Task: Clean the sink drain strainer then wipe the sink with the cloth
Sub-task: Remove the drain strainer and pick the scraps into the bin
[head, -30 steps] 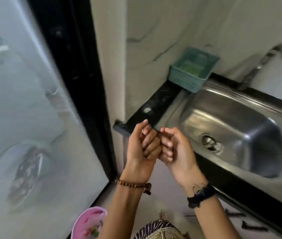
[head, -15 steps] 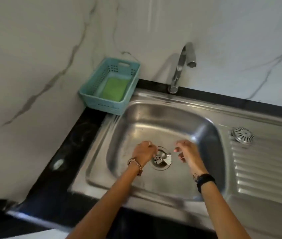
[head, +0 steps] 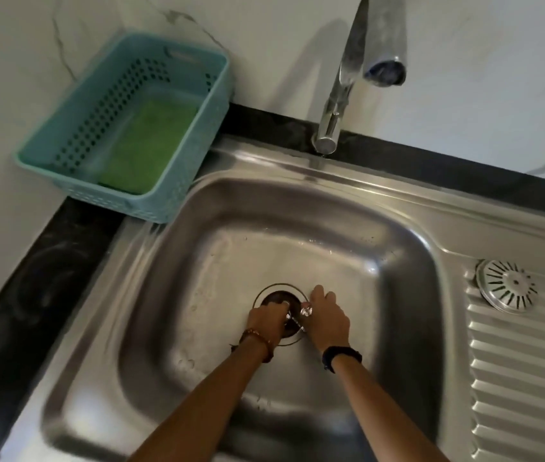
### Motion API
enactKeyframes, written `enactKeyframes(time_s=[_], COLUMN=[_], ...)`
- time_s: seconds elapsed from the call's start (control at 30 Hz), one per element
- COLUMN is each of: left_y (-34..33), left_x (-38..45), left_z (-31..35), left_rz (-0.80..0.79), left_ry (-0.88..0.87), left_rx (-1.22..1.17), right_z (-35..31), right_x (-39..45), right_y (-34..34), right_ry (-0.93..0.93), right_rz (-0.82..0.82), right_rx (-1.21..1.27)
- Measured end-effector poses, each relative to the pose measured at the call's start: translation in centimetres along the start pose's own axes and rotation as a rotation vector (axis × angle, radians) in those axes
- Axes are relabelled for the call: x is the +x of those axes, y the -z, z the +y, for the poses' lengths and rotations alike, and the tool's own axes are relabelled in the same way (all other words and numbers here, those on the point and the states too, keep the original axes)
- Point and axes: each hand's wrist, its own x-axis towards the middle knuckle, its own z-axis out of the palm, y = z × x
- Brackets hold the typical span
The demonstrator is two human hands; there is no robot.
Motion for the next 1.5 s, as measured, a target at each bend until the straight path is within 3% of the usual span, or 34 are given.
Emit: enactKeyframes(time_s=[0.2, 0.4, 0.6, 0.73, 0.87, 1.07, 1.2, 1.37, 1.5], left_y=[1.6, 5.6, 7.6, 5.2, -1.4, -12.8, -21.2, -33.6, -43.3], left_x=[-0.9, -6.3, -19.6, -32.4, -44.3, -53.5, -53.2, -47.5, -41.3], left_z=[-0.7, -1.6, -3.4, -7.2, -13.0, -19.9, -24.5, -31.0, -36.3], left_rz=[0.094, 0.232, 0.493, 0.705, 0.881, 1.068, 1.028, 1.013, 1.007], left_ry=[0.088, 0.184, 0.108, 0.063, 0.195, 0.510, 0.730, 1.013, 1.173], left_rx=[-0.115, -0.536, -0.781, -1.108, -1.369, -1.632, -1.843, -2.246, -2.260], right_z=[0.5, -1.4, -7.8, -12.0, -15.9, -20.1, -20.6, -18.0, -15.2], right_x=[-0.2, -3.7, -15.0, -25.9, -35.2, -43.5, -44.3, -41.2, -37.4], right_y=[0.8, 4.5, 7.1, 5.2, -1.1, -14.4, -24.7, -39.6, -51.8], right_ry=[-0.056, -0.122, 0.138, 0.344, 0.479, 0.540, 0.536, 0.597, 0.593], right_rz=[-0.032, 0.008, -0.016, -0.177, -0.446, -0.755, -0.798, -0.709, -0.748], right_rx=[0.275, 0.678, 0.929, 1.015, 0.909, 0.581, 0.305, -0.019, -0.135])
